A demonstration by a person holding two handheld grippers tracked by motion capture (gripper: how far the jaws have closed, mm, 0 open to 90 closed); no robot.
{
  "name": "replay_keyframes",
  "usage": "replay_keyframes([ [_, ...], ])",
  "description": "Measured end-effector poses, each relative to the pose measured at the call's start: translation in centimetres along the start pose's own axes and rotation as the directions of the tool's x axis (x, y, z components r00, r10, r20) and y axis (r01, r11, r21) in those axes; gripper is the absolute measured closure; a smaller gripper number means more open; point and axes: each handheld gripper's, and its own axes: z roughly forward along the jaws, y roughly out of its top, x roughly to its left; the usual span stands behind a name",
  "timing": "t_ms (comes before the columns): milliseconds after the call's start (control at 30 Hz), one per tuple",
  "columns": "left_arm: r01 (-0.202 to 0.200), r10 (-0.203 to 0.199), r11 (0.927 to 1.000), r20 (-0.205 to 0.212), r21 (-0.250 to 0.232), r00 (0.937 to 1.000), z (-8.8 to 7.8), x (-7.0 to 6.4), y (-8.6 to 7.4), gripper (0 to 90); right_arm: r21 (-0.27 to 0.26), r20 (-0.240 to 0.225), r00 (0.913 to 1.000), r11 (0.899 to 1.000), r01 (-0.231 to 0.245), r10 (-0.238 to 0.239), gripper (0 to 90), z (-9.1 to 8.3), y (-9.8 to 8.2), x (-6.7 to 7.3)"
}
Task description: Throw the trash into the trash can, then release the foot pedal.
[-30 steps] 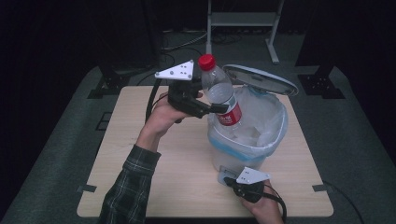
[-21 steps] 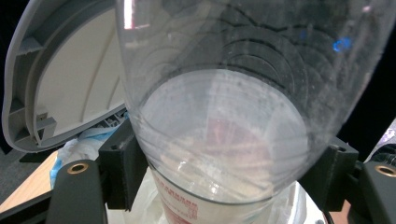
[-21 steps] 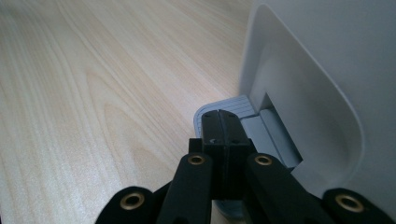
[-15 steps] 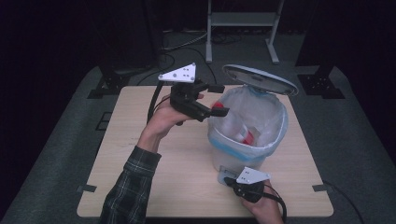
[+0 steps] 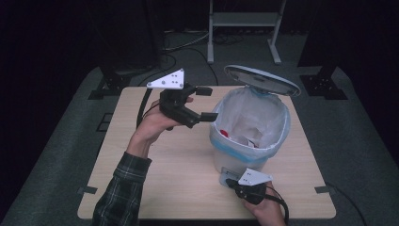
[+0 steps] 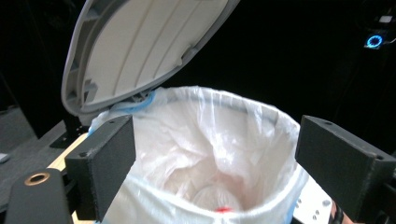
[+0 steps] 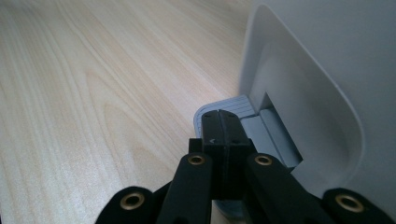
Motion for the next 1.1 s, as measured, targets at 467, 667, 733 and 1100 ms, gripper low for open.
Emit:
replay_keyframes([
  [467,0.023,-0.017,0.9984,-0.112,0.052,0.9936,-3.8,-2.5,-4.0,8.8,-0.009,-0.01,0.9999,1.0,-0.009,0.009,89.8,-0.1,0.0,-0.2],
  [667,0.051,-0.04,0.9958,-0.145,0.076,0.9886,-4.9,-3.6,-6.8,7.1,-0.008,-0.022,0.999,0.999,-0.039,0.039,89.5,-0.8,0.0,-0.5],
  [733,0.065,-0.052,0.9945,-0.152,0.082,0.9869,-5.1,-3.9,-7.8,7.1,-0.011,-0.028,0.9984,0.999,-0.05,0.05,89.4,-1.1,-0.1,-0.6],
  [1100,0.108,-0.082,0.9875,-0.207,0.115,0.9749,-6.6,-5.0,-11.9,2.5,-0.05,-0.042,0.9967,0.996,-0.072,0.07,86.9,-2.3,0.2,-0.7],
])
